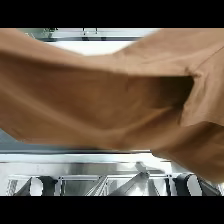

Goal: Fold the shirts.

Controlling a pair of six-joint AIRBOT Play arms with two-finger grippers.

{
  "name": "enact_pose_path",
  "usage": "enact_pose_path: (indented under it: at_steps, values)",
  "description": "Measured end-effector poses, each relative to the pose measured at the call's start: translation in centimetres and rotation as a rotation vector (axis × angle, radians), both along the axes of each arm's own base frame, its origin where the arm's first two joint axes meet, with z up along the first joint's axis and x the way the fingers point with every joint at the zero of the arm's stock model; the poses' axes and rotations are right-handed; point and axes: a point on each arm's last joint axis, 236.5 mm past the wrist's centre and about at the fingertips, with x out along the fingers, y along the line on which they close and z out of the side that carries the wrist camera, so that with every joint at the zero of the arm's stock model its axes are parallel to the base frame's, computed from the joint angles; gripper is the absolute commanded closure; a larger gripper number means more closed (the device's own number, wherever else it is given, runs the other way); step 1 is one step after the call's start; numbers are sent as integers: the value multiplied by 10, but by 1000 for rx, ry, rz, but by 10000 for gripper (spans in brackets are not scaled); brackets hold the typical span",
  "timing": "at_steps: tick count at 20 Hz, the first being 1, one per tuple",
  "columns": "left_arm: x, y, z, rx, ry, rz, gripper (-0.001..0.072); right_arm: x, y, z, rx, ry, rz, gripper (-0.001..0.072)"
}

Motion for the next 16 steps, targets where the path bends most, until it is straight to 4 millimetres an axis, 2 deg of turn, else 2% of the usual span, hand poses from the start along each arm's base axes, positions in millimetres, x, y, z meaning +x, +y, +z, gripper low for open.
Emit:
enact_pose_path:
  at_steps: [2, 4, 7, 9, 11, 13, 16]
  values:
    - [43, 10, -42, 1, 147, -26, 681, 49, -10, -56, 72, 166, 53, 699]
    - [95, 10, -99, 3, 307, -77, 681, 99, -15, -127, 127, 342, 81, 699]
    - [171, 1, -207, 26, 542, -140, 682, 163, -17, -245, 190, 600, 105, 700]
    - [211, 2, -279, 37, 669, -157, 682, 193, -22, -313, 244, 723, 108, 700]
    - [241, 9, -332, 38, 751, -159, 688, 219, -30, -364, 313, 790, 107, 699]
    - [264, 16, -374, 36, 808, -163, 688, 242, -39, -403, 374, 829, 101, 699]
    - [289, 23, -414, 33, 851, -161, 689, 269, -48, -440, 424, 857, 103, 700]
